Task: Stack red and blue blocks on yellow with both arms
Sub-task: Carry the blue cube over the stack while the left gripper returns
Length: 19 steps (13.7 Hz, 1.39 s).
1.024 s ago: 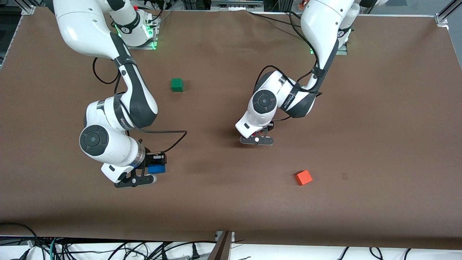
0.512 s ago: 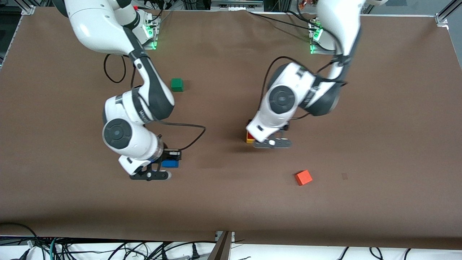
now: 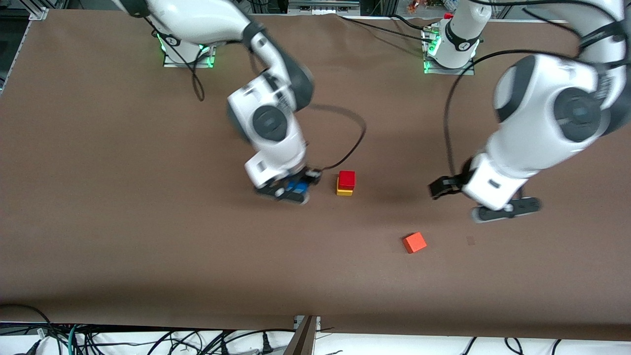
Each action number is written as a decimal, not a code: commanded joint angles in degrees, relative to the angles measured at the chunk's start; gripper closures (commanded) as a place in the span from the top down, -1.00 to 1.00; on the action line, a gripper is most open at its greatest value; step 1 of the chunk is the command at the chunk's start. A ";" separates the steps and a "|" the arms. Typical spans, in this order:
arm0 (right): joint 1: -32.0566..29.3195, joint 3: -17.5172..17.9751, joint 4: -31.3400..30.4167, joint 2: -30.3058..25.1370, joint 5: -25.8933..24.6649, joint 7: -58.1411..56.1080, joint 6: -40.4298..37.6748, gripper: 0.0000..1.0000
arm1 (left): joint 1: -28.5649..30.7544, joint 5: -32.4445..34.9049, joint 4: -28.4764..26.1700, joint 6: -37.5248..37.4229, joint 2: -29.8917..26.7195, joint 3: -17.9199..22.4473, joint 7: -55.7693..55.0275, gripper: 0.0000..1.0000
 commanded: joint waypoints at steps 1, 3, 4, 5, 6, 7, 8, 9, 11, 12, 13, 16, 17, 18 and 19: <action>4.67 -1.27 1.52 0.25 -0.73 4.34 1.40 -0.06 | 5.46 0.75 -0.59 -4.88 -3.37 -0.84 9.55 1.00; 5.38 -1.27 1.52 1.39 -0.73 4.44 5.86 -0.05 | 9.51 0.84 -0.67 -7.52 -4.86 -0.84 14.57 1.00; 5.47 -1.19 2.21 2.44 -0.81 5.22 7.80 -0.05 | 10.31 0.84 -1.11 -9.10 -5.04 -0.76 14.94 1.00; 6.08 -1.27 3.96 4.37 -1.25 5.92 8.78 -0.05 | 10.66 0.84 -1.37 -9.38 -4.96 -0.76 14.94 1.00; 6.35 -1.27 5.72 6.39 -2.99 6.11 9.57 -0.05 | 10.75 0.84 -1.38 -9.47 -4.96 -0.76 14.85 1.00; 6.87 -1.27 6.61 7.80 -4.23 6.11 10.80 -0.05 | 11.02 0.84 -1.38 -10.08 -5.13 -0.76 14.85 1.00; 7.31 -1.27 6.61 8.42 -4.68 6.11 11.77 -0.04 | 11.97 0.84 -1.29 -11.56 -5.13 -0.76 14.94 1.00; 7.40 -1.19 6.61 8.60 -5.20 5.93 12.04 -0.04 | 12.33 0.84 -1.20 -11.84 -5.22 -0.84 15.03 1.00; 7.67 -1.10 6.70 8.87 -6.52 5.84 12.48 -0.02 | 12.68 0.84 -1.38 -12.19 -5.48 -0.76 15.03 1.00; 8.19 -1.18 6.70 9.48 -7.14 5.76 13.09 -0.02 | 12.86 0.84 -1.38 -12.71 -5.48 -0.76 15.12 1.00; 8.46 -1.19 6.62 10.09 -7.49 5.84 14.14 0.00 | 12.78 0.93 -1.73 -12.72 -6.01 -0.67 15.20 1.00; 8.90 -1.19 6.62 10.28 -7.93 5.84 14.68 0.03 | 12.69 4.70 -2.87 -15.26 -7.50 -1.28 15.64 1.00; 9.07 -1.19 6.61 10.28 -7.93 5.84 14.59 0.03 | 12.86 4.71 -3.39 -15.53 -7.94 -1.37 15.91 1.00; 9.07 -1.19 6.61 10.28 -8.02 5.76 14.50 0.03 | 12.78 4.71 -6.18 -14.75 -10.21 -1.37 16.08 1.00; 9.07 -1.10 6.61 10.28 -8.37 5.76 14.16 0.04 | 12.78 5.14 -10.65 -12.22 -13.10 -1.46 16.17 1.00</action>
